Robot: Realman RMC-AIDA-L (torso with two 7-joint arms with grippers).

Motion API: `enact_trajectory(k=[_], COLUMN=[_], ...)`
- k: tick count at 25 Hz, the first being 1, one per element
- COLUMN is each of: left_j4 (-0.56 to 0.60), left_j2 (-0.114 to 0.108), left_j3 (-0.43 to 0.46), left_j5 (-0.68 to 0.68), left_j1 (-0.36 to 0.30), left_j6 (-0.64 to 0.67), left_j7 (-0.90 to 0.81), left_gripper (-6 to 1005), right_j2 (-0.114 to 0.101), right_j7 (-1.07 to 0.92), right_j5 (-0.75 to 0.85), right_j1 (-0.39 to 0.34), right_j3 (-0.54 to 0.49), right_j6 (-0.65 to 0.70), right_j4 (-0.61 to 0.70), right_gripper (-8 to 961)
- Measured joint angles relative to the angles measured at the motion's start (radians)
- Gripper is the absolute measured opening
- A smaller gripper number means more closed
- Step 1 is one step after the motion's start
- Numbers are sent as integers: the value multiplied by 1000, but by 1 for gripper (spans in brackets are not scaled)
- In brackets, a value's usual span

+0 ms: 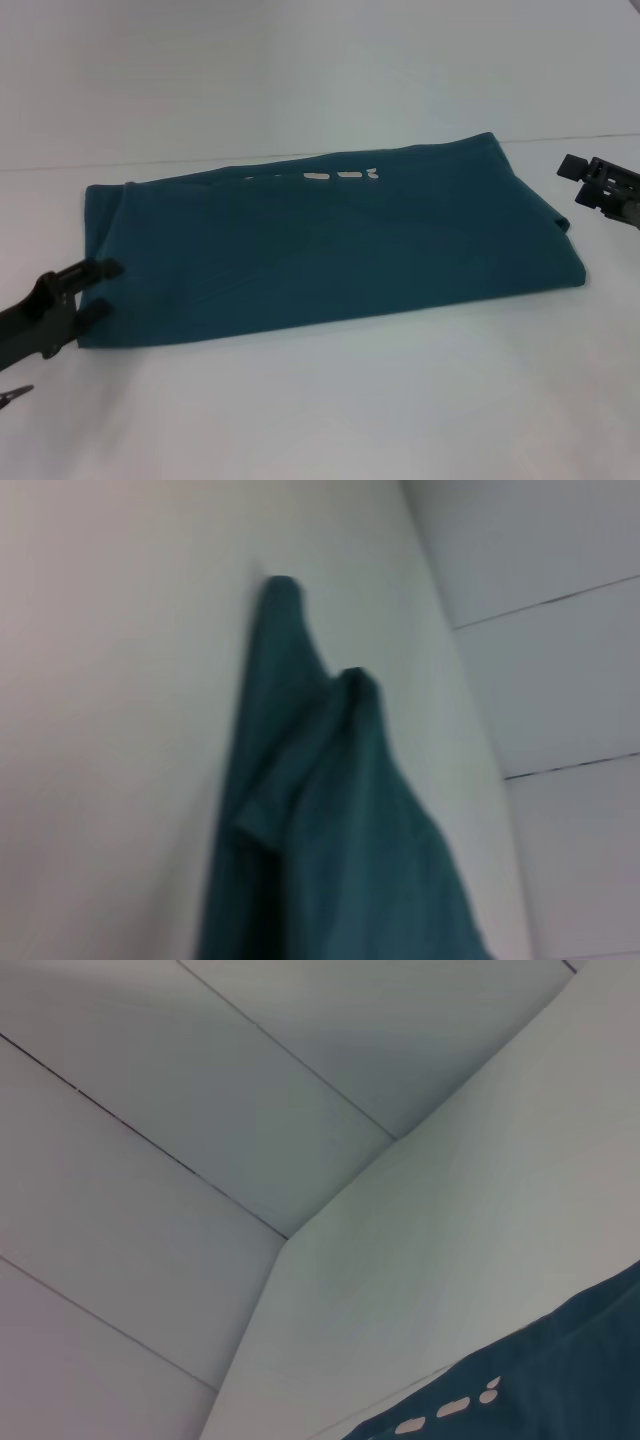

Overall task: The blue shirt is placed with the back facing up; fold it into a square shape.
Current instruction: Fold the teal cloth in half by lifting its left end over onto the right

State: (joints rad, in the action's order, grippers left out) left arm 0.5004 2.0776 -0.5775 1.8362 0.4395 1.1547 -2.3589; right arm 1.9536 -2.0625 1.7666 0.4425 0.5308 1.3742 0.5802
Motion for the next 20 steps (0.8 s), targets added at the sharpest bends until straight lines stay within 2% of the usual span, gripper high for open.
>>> enact_trajectory(k=[11,15,18,20], left_j4=[-35,34,106,150], left_j2=[-2,-1,-1,-9], left_j3=[0,19,14,-5], left_j5=[57,49,61,111], left_j1=[4,-15,-27,-24], left_j6=[-62,51,143,190], left_j7=[-1,28,135,190], left_gripper=[674,690,714,730], right_j2=[4,2,-4,-7], right_j7=[1,4,12,16], right_j5=[0,7,38,59], right_j1=[-4,-10,-9,-6], right_j3=[1,2,2,1], right_j6=[3,4,4,2], right_j4=[-2,-2,-1,4], right_gripper=[941,941,941,942])
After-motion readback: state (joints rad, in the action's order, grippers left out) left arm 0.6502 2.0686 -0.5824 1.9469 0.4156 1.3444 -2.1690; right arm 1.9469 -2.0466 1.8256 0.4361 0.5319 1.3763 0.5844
